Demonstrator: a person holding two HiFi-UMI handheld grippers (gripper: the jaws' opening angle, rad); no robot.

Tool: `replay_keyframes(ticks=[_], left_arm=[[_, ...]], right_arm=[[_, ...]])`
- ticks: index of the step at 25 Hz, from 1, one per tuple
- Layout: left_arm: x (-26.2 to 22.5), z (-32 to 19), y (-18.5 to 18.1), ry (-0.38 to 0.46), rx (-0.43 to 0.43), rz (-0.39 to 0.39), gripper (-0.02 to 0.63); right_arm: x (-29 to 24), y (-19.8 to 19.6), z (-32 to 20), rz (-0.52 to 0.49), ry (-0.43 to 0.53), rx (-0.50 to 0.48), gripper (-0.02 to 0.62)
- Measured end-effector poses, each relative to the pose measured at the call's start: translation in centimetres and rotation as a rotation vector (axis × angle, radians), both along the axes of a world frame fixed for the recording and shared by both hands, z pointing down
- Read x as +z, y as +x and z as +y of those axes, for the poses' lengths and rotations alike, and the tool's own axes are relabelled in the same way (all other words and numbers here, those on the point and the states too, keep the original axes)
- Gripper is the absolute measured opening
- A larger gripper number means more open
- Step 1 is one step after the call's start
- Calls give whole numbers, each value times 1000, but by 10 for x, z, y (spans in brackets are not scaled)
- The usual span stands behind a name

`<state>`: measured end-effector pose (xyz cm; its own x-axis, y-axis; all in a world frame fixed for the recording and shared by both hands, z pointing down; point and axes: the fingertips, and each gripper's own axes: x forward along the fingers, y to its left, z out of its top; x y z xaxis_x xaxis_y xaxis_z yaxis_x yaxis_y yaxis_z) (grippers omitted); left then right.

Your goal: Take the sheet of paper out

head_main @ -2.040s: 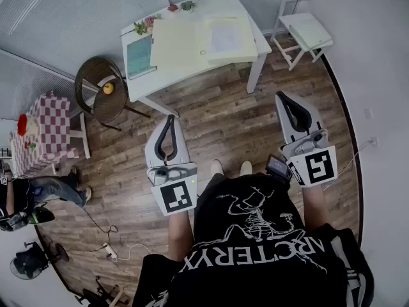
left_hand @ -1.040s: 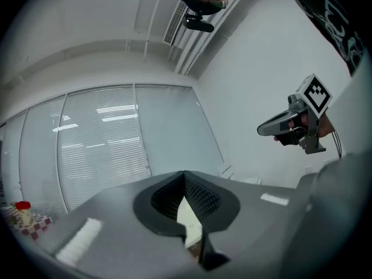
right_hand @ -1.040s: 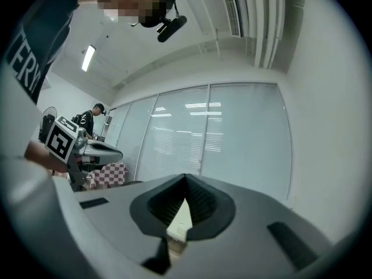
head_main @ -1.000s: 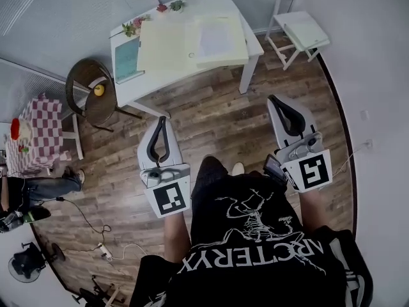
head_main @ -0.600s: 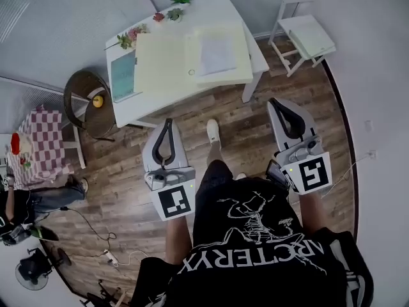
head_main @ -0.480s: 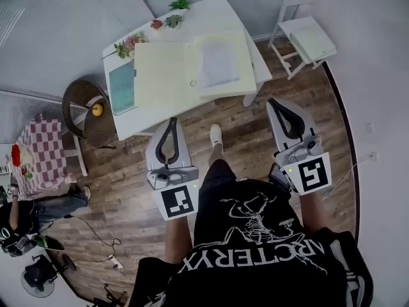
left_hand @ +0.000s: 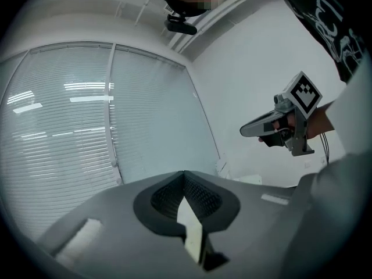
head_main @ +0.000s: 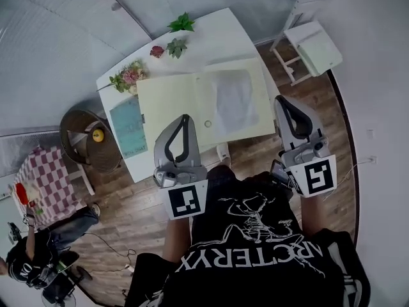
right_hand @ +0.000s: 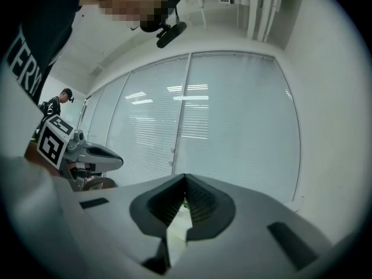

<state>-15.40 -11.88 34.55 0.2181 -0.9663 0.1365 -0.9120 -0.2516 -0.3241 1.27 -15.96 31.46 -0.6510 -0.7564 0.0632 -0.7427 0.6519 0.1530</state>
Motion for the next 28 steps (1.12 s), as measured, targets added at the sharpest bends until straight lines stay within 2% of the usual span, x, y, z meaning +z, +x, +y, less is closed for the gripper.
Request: replay_keyframes(ticks=[7,16,21,23,24,25,26,27,28], left_arm=[[1,-35,-10,-24,-12,25,12],[2,-40,-1,-16,-107,11,11],[16,-44,0,-73,-167,76,12],[42,-55,-4,-136,-174,164,12],[62,-61,-4,-189,-157,244,14],[86,-66,-2,-266,-130,344,54],[114,-70,3,-357,-94,451,140],[143,-75,8,-454,-51,555,195],[173,-79,13,-548,-7,643,210]], right_arm=[[-7,-8,-38,4,-7,-2,11],[-11,4,-53,1,5,-89,11],[-15,21,-57,1,16,-87,11],[-18,28,-58,1,26,-71,11],[-19,33,-57,-2,29,-62,11],[-19,38,-56,-7,29,-54,11],[-19,43,-55,-13,28,-45,12],[-18,49,-54,-18,24,-35,11],[-18,55,-53,-21,21,-22,12]])
